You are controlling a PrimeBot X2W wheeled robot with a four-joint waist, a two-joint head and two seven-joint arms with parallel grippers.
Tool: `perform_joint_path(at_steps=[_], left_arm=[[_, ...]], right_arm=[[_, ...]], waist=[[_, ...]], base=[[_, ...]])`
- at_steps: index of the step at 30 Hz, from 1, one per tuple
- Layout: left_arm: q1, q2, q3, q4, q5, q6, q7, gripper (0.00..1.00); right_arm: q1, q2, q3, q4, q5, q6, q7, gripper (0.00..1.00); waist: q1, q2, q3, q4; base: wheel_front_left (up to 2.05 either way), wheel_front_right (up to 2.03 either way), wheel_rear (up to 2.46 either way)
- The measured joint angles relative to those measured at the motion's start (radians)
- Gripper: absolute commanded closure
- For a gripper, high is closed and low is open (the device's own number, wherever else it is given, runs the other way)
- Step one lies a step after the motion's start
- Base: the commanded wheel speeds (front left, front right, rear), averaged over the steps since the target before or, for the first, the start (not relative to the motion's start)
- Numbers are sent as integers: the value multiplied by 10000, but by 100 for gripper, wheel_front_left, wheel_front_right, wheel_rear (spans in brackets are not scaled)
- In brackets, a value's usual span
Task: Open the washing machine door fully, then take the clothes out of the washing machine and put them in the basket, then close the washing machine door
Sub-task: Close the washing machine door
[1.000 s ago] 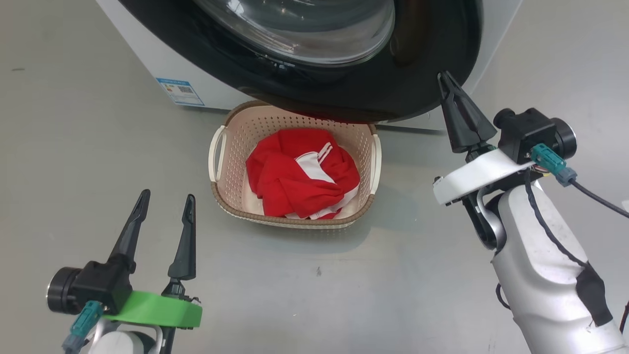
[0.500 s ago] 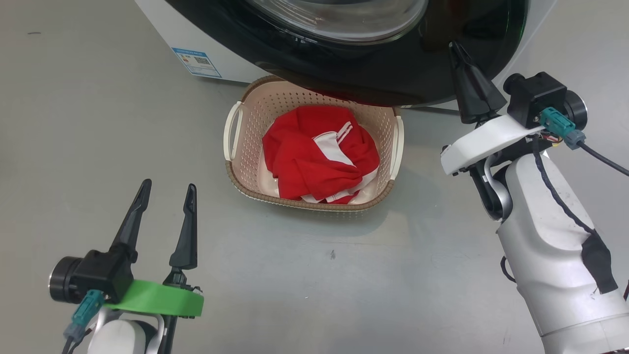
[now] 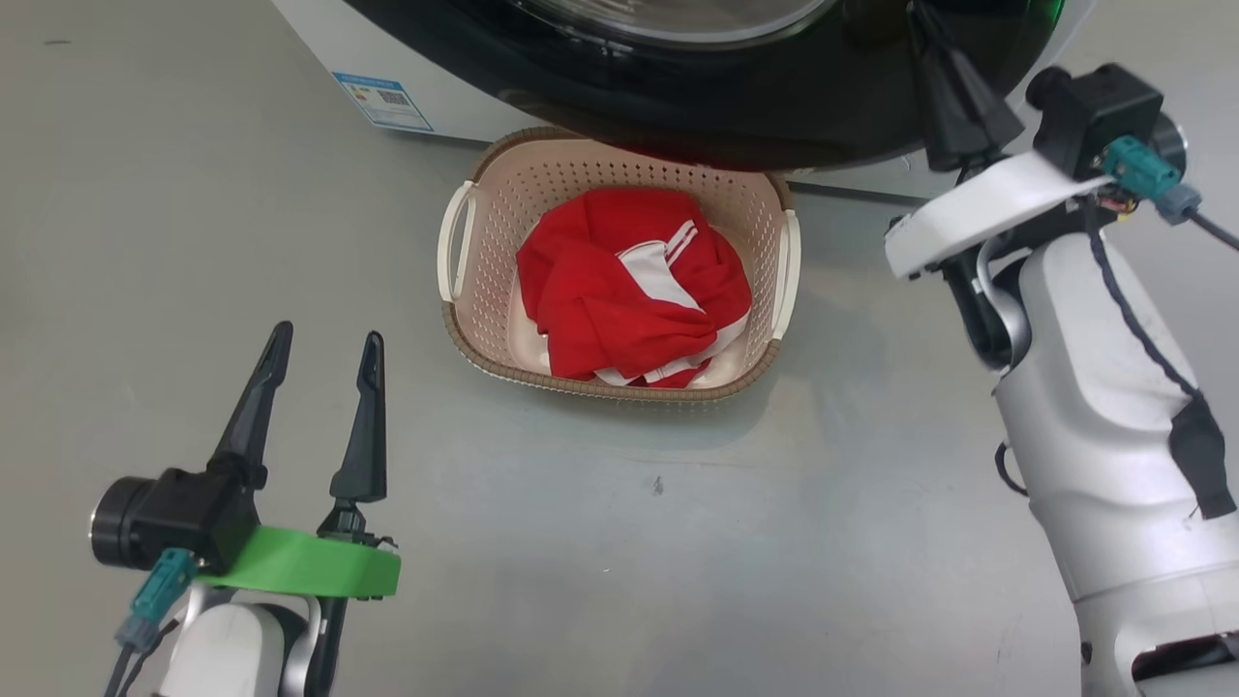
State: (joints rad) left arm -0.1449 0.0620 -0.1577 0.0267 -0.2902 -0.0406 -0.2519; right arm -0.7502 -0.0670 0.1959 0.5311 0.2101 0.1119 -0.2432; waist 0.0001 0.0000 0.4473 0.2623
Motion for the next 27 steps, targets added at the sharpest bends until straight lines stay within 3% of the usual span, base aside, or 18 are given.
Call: perform_joint_path(at_steps=[15,27], left_arm=[[-401,-146,33,-92,0,-102,-2,0],[-529,-186,127,-77,4,-178,-2,0]], right_arm=[[-1761,-571,-416,508,-25,-157,-15,100],[-2162,-487,-775,884,13,-226,-104,100]], waist=[[0,0,592,189],[0,0,752,259]], base=[[0,0,0],[0,0,0]])
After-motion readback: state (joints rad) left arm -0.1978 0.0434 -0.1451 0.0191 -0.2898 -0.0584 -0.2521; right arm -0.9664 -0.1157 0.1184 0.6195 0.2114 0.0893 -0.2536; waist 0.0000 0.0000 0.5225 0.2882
